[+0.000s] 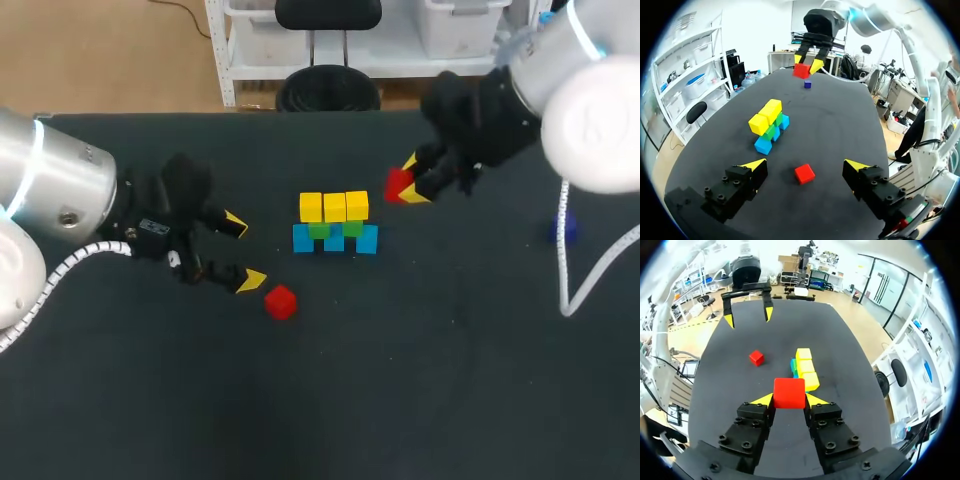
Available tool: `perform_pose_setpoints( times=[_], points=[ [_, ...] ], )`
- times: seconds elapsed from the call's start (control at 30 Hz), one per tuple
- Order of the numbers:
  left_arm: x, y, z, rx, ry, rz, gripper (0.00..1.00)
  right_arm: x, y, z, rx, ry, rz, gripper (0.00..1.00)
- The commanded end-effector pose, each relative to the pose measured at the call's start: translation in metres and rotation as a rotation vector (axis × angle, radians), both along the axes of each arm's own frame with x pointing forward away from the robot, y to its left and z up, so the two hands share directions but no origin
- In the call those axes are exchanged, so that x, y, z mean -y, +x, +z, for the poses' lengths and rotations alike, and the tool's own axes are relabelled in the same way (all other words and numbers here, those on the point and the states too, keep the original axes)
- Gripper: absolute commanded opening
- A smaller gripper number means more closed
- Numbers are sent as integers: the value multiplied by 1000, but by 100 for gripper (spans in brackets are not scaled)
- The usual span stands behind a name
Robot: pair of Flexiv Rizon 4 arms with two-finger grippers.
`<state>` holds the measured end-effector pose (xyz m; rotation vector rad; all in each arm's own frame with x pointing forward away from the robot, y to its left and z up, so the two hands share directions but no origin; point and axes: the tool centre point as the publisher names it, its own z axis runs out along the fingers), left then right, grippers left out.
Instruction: Place the blue cubes, place green cubes on the blue cubes, place the yellow cubes on the green cubes, then place the red cubes on the yellow cubes, and place purple cube on the red cubes.
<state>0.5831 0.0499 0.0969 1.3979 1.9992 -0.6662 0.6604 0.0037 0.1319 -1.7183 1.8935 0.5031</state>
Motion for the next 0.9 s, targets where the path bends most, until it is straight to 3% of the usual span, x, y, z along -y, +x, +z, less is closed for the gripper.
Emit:
perform_pose_setpoints(
  times=[0.03,0.43,0.9],
  points=[
    [0,0,-1,2,-4,-1,100,0,3,0,-7,5,8,0],
    [0,0,-1,2,-4,-1,100,3,6,-3,-6,-15,-21,0],
    [0,0,-1,2,-4,-1,100,-24,20,-24,-59,-77,57,0]
  ],
)
